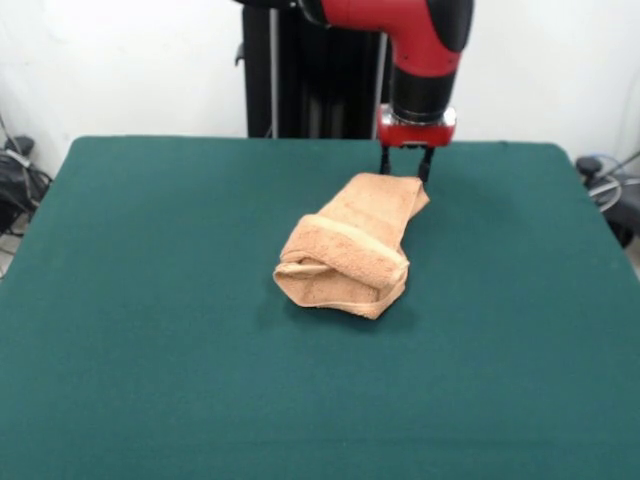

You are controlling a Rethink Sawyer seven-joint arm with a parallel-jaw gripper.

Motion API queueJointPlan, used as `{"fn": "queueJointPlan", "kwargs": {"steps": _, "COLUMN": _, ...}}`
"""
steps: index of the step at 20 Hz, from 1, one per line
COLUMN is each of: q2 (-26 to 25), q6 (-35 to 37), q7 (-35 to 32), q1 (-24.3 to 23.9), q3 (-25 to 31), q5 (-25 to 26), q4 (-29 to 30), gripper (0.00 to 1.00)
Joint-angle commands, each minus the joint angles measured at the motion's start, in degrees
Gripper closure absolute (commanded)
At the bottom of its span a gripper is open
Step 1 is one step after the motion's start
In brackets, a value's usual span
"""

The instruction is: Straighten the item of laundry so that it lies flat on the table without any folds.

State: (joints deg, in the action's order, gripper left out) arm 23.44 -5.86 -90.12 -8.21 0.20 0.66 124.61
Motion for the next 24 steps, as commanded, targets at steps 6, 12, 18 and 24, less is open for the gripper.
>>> {"fn": "queueJointPlan", "kwargs": {"steps": 6, "q2": -7.0, "q6": -7.1, "q7": -9.7, "q1": 0.5, "q3": 3.7, "q5": 1.3, "q4": -10.7, "gripper": 0.00}}
{"fn": "queueJointPlan", "kwargs": {"steps": 12, "q2": -8.5, "q6": -8.0, "q7": -9.9, "q1": 0.3, "q3": 4.1, "q5": 2.2, "q4": -12.0, "gripper": 0.00}}
{"fn": "queueJointPlan", "kwargs": {"steps": 18, "q2": -5.7, "q6": -3.9, "q7": -9.7, "q1": 1.1, "q3": 3.9, "q5": 0.8, "q4": -11.8, "gripper": 0.00}}
{"fn": "queueJointPlan", "kwargs": {"steps": 24, "q2": -1.7, "q6": 1.4, "q7": -8.6, "q1": 0.7, "q3": 4.1, "q5": 0.1, "q4": -11.2, "gripper": 0.00}}
